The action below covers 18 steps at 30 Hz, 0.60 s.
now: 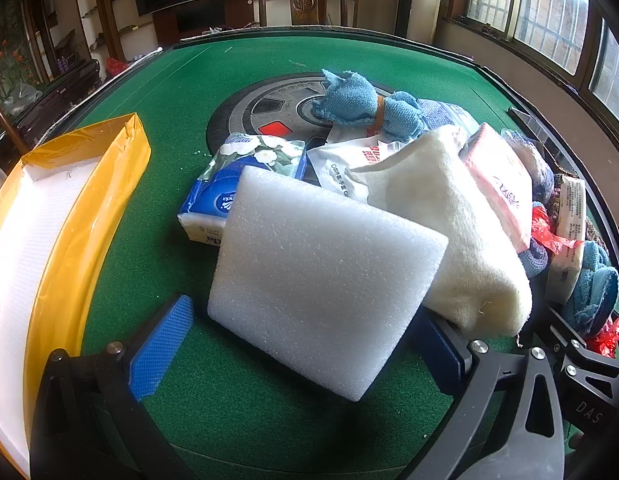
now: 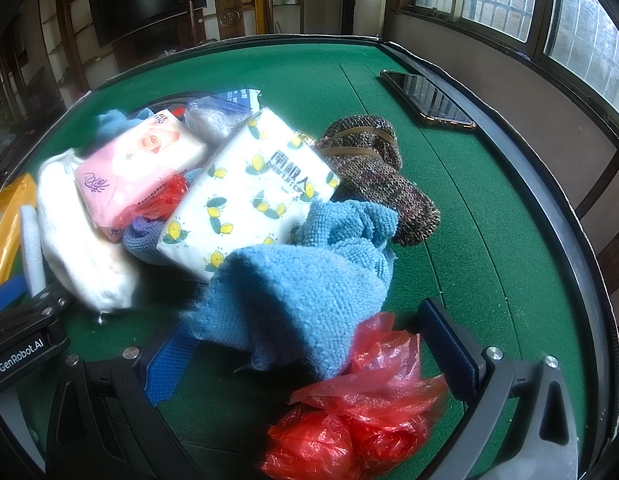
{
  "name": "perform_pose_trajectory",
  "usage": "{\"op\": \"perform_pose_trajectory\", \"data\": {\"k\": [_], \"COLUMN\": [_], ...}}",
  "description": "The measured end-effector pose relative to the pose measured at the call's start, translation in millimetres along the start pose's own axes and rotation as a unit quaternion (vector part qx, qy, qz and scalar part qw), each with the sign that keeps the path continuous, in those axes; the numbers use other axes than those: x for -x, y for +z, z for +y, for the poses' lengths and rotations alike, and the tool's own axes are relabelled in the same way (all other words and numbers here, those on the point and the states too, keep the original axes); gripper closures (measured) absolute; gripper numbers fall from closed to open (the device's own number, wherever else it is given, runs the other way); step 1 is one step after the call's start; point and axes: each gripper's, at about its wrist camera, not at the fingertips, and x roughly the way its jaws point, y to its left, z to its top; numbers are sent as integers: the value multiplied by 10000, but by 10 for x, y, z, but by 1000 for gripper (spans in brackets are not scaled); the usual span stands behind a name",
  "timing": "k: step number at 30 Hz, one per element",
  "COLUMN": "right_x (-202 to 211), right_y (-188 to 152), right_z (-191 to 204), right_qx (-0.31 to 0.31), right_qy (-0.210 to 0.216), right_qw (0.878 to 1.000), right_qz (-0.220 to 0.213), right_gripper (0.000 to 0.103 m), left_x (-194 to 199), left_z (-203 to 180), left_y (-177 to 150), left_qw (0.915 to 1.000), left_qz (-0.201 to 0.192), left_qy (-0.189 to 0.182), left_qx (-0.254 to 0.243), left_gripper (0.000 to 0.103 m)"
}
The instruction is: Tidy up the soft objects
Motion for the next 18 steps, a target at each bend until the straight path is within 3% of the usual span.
{"op": "perform_pose_trajectory", "data": {"k": [6, 12, 18], "right_x": [2, 76, 58], "right_y": [16, -40, -32], "right_z": [5, -13, 31], "right_qx": [129, 219, 149], "right_qy": [127, 191, 114], "right_qw": [9998, 9995, 9997], "right_qz": [5, 86, 150], "right_gripper": [1, 1, 1], "left_x": [-10, 35, 89], "left_z": [2, 78, 68], "left_y": [1, -11, -124], "left_qw": [10000, 9981, 9987], "left_qz": [3, 359, 197], "left_qy": [-16, -308, -273], "left_qx": [-29, -384, -379], "left_gripper": [0, 0, 0]}}
